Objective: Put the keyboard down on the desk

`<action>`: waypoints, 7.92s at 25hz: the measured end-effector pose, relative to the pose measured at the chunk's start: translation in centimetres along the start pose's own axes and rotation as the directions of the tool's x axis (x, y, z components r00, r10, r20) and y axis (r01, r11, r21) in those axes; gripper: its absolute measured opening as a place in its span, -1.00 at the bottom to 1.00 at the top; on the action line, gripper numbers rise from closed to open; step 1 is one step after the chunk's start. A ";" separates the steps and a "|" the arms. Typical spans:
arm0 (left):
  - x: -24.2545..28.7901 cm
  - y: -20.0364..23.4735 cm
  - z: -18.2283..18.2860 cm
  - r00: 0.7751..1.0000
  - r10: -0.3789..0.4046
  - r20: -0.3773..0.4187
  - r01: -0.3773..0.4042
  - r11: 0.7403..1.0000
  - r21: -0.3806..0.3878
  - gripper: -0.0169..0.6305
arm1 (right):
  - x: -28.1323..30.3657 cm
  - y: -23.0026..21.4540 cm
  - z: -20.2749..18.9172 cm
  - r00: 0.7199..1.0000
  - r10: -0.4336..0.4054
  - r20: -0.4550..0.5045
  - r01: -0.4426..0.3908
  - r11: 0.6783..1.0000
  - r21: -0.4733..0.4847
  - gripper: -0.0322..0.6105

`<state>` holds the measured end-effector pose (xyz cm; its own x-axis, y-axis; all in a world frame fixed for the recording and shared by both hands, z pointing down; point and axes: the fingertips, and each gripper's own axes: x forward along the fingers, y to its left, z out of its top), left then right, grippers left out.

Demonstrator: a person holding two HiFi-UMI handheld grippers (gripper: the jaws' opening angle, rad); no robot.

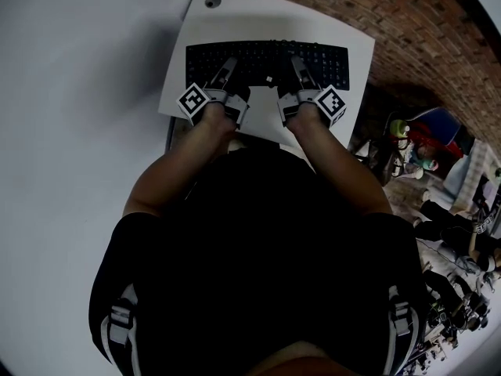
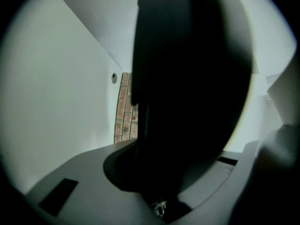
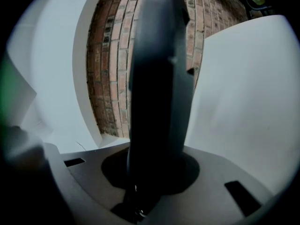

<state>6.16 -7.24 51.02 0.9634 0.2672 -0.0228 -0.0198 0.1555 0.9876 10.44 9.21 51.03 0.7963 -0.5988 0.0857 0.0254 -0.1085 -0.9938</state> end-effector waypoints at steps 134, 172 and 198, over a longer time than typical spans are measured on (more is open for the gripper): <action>2.4 19.3 1.0 0.928 0.368 -0.054 -0.371 0.928 -0.042 -0.58 | 1.5 -20.2 1.3 0.922 -0.360 -0.141 0.373 0.924 0.079 -0.35; 0.4 19.1 0.2 0.908 0.400 -0.126 -0.401 0.916 0.019 -0.31 | -1.7 -21.0 -0.3 0.850 -0.482 -0.214 0.501 0.864 0.046 -0.24; -2.2 19.5 -0.5 0.903 0.411 -0.126 -0.415 0.910 -0.006 -0.22 | -4.8 -21.7 -0.7 0.809 -0.538 -0.235 0.568 0.819 0.081 -0.20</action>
<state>3.49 -4.35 70.29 0.8281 0.4251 0.3654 -0.4189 0.0362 0.9073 5.61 13.86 72.21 0.4886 -0.6128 0.6211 0.5226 -0.3645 -0.7708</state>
